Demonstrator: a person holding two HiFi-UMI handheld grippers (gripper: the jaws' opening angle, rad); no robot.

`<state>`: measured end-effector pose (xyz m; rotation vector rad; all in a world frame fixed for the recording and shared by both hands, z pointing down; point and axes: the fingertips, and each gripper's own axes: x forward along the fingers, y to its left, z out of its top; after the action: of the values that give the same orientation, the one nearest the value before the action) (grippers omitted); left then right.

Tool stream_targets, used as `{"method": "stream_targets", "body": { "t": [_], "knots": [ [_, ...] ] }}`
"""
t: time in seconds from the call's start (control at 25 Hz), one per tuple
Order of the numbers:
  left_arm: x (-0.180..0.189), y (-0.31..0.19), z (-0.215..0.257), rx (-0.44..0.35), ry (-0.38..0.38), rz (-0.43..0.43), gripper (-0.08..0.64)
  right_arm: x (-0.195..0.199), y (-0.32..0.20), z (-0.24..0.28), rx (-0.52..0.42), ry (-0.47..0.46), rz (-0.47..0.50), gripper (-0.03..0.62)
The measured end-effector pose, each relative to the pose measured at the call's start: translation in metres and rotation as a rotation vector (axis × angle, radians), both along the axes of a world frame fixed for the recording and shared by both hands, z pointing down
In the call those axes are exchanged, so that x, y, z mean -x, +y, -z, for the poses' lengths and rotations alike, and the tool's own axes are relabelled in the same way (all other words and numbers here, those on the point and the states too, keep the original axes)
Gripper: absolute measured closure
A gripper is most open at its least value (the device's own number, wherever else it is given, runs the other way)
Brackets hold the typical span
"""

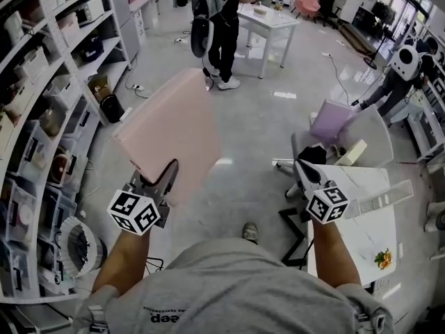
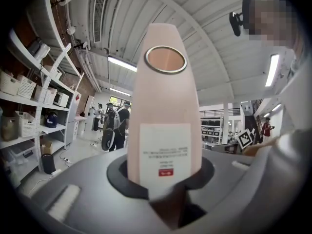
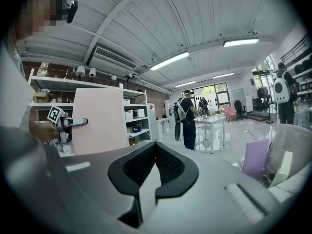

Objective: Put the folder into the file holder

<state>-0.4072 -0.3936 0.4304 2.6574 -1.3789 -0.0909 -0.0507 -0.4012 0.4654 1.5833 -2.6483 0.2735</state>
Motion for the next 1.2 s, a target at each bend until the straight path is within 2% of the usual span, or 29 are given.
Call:
{"method": "stream_targets", "body": {
  "t": [0.44, 0.68, 0.84, 1.04, 1.2],
  "knots": [
    [-0.087, -0.128, 0.006, -0.001, 0.015, 0.140, 0.371, -0.074, -0.187, 0.001, 0.004, -0.024, 0.160, 0.588],
    [-0.107, -0.177, 0.002, 0.021, 0.012, 0.155, 0.371, -0.089, -0.241, -0.019, 0.048, -0.044, 0.180, 0.588],
    [-0.092, -0.209, -0.004, 0.015, 0.015, 0.149, 0.371, -0.078, -0.266, -0.032, 0.071, -0.043, 0.163, 0.588],
    [-0.040, -0.241, -0.006, 0.011, 0.015, 0.111, 0.371, -0.036, -0.285, -0.030, 0.063, -0.002, 0.116, 0.588],
    [0.002, -0.265, -0.005, 0.003, -0.034, 0.063, 0.371, -0.007, -0.295, -0.023, 0.054, 0.006, 0.053, 0.588]
  ]
}}
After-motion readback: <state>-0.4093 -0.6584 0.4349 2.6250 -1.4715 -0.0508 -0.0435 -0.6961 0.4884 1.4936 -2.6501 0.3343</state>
